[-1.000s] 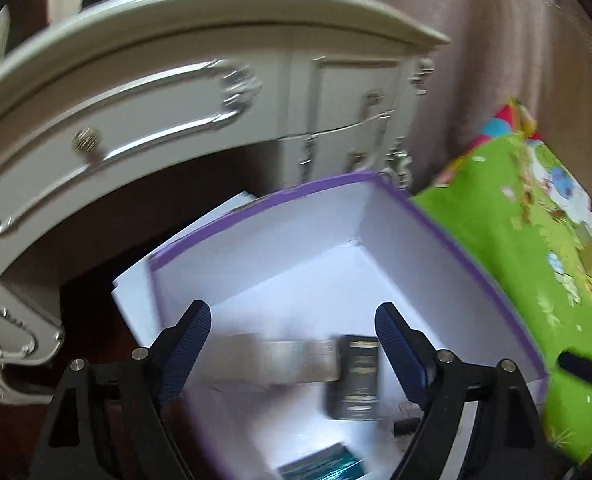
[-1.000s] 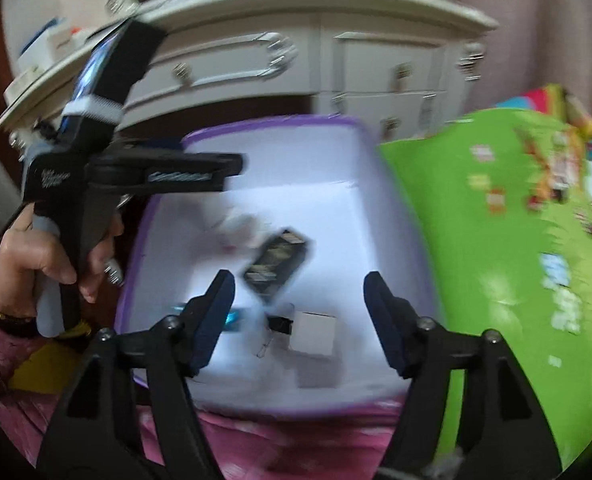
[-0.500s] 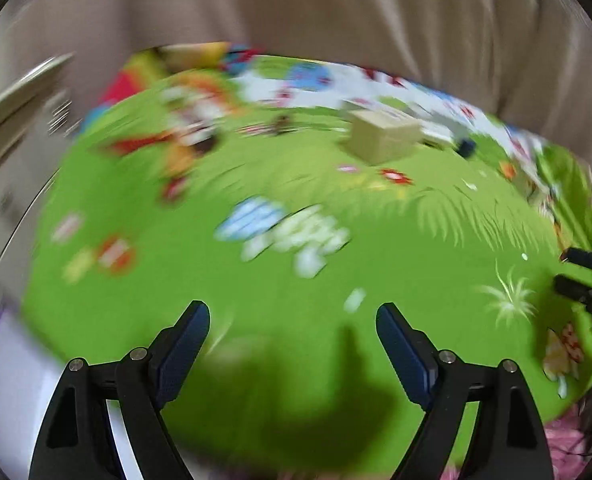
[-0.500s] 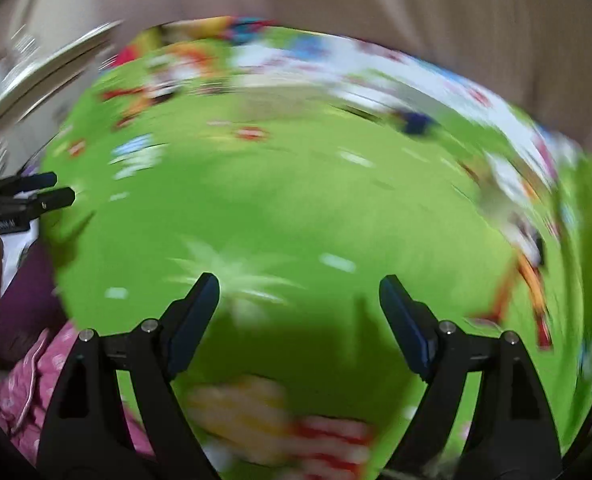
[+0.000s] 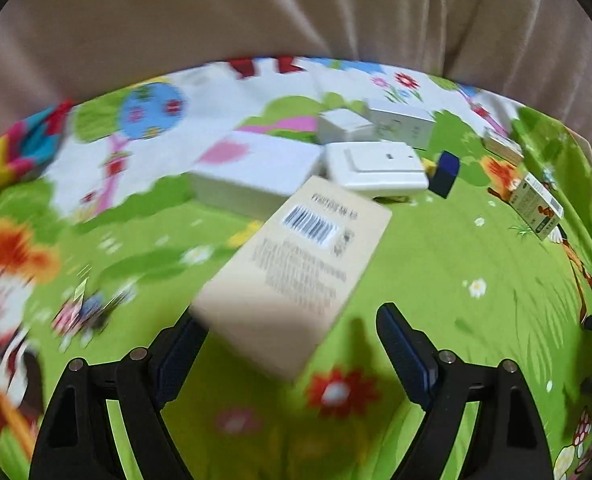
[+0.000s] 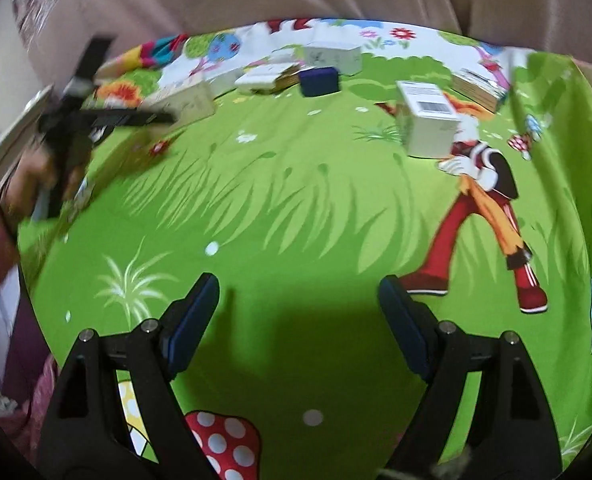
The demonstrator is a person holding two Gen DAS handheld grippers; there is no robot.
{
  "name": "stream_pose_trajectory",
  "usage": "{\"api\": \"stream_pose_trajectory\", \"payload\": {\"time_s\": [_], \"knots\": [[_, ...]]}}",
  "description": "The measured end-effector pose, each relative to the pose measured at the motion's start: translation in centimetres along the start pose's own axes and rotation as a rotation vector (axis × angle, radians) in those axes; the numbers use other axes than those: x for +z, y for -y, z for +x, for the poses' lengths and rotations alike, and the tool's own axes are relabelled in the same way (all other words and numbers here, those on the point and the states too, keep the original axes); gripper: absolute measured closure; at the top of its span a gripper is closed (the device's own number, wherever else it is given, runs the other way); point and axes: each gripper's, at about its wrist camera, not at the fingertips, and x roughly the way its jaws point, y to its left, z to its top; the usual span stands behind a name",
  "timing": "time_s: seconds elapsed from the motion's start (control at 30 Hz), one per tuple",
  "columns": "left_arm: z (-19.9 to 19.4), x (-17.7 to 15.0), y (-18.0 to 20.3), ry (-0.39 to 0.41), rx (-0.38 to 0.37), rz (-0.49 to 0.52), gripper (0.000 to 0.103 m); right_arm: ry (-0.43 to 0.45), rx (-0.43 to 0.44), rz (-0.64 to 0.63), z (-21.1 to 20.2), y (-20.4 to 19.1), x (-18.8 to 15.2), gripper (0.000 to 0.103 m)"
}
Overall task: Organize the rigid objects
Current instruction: 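Move both open tools back over the play mat, then grasp the beige barcode box with the left tool while the right tool grasps the pink binder clip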
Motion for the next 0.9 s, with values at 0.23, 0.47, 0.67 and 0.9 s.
{"api": "stream_pose_trajectory", "payload": {"time_s": [0.23, 0.47, 0.67, 0.9], "knots": [[-0.4, -1.4, 2.0, 0.076, -0.022, -0.107, 0.051, -0.021, -0.036, -0.094, 0.1, -2.4, 0.4, 0.018], [-9.8, -12.8, 0.5, 0.174, 0.158, -0.433, 0.051, -0.04, 0.085, -0.193, 3.4, -7.9, 4.6, 0.018], [-11.7, -17.4, -5.6, 0.206, 0.277, -0.685, 0.05, -0.057, 0.276, -0.237, 10.9, -16.7, 13.1, 0.019], [-10.9, -17.5, -5.8, 0.211, 0.235, -0.669, 0.025, -0.062, 0.237, -0.281, 20.2, -25.2, 20.0, 0.018]]}}
